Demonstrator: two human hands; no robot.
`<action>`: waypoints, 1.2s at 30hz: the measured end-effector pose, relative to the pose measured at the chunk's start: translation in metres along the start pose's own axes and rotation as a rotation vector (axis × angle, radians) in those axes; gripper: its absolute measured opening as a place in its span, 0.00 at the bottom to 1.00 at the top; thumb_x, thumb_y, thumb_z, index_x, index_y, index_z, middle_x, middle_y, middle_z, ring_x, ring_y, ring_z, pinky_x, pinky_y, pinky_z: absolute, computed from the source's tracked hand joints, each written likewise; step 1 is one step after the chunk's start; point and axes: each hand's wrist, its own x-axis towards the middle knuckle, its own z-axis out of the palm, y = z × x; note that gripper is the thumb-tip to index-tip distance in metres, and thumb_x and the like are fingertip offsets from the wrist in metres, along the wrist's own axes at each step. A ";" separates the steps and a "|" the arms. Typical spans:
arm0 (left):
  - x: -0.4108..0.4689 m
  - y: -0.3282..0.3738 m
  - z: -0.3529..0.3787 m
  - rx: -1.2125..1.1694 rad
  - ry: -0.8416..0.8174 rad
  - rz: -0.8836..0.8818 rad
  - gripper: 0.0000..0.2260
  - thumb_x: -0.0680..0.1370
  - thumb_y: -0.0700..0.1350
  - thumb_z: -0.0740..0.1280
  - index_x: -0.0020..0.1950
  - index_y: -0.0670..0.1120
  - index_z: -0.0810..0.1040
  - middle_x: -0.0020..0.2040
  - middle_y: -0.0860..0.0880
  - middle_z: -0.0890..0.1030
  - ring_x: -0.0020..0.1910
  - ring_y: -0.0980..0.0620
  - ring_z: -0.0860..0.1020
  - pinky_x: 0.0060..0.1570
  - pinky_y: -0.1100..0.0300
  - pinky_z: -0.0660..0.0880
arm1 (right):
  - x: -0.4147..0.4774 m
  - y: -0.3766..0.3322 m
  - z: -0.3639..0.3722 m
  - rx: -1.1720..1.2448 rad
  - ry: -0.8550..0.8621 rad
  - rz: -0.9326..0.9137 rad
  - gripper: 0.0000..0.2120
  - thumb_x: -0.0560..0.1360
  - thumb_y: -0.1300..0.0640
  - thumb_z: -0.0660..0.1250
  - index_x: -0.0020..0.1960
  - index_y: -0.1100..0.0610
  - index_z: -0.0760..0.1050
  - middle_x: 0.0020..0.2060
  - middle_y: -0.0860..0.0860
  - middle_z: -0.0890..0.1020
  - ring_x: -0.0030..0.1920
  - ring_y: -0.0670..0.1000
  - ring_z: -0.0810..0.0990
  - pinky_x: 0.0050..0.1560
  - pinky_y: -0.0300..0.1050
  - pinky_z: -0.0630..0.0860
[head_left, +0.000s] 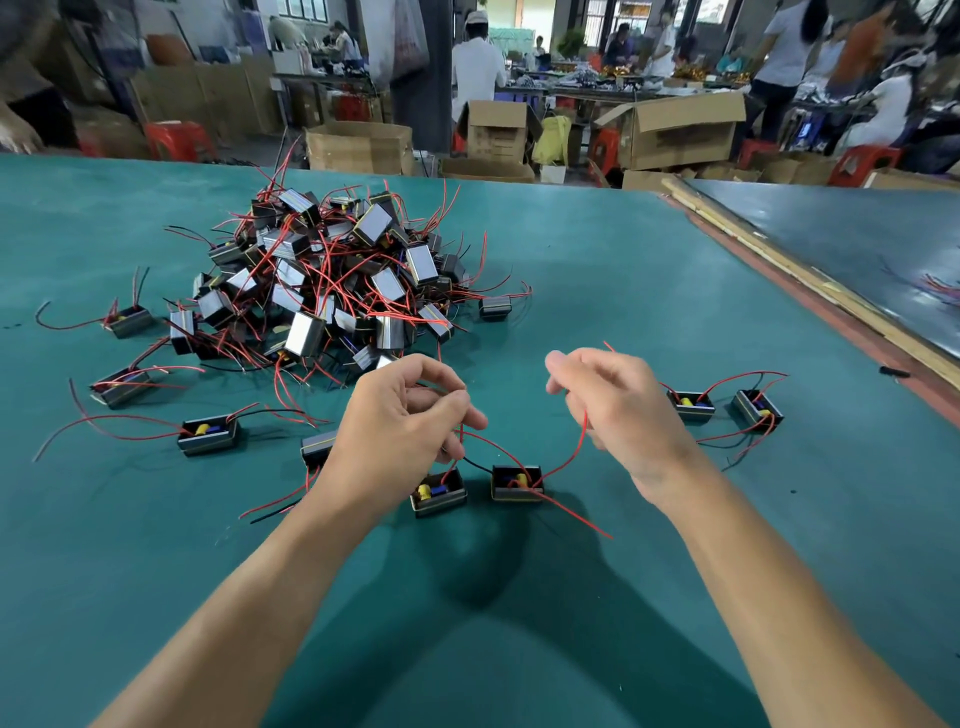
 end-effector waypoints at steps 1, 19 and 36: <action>0.000 0.001 0.000 -0.022 -0.006 -0.021 0.03 0.80 0.36 0.64 0.46 0.40 0.75 0.36 0.46 0.85 0.26 0.51 0.75 0.31 0.61 0.78 | 0.000 0.000 -0.001 0.071 -0.054 0.047 0.18 0.72 0.45 0.66 0.38 0.60 0.72 0.23 0.45 0.65 0.23 0.46 0.59 0.27 0.37 0.58; 0.000 0.001 0.000 -0.131 -0.083 -0.111 0.03 0.78 0.38 0.69 0.43 0.41 0.80 0.38 0.44 0.86 0.27 0.52 0.80 0.31 0.63 0.79 | -0.002 0.004 -0.007 0.044 -0.174 -0.088 0.15 0.77 0.71 0.64 0.39 0.55 0.82 0.24 0.43 0.75 0.24 0.41 0.67 0.27 0.31 0.64; -0.003 0.001 0.001 -0.049 -0.116 -0.028 0.12 0.77 0.36 0.70 0.39 0.51 0.86 0.36 0.46 0.86 0.31 0.52 0.83 0.34 0.62 0.80 | -0.006 0.017 0.020 -0.059 -0.185 -0.178 0.09 0.73 0.55 0.73 0.35 0.56 0.81 0.25 0.52 0.80 0.24 0.50 0.76 0.28 0.48 0.74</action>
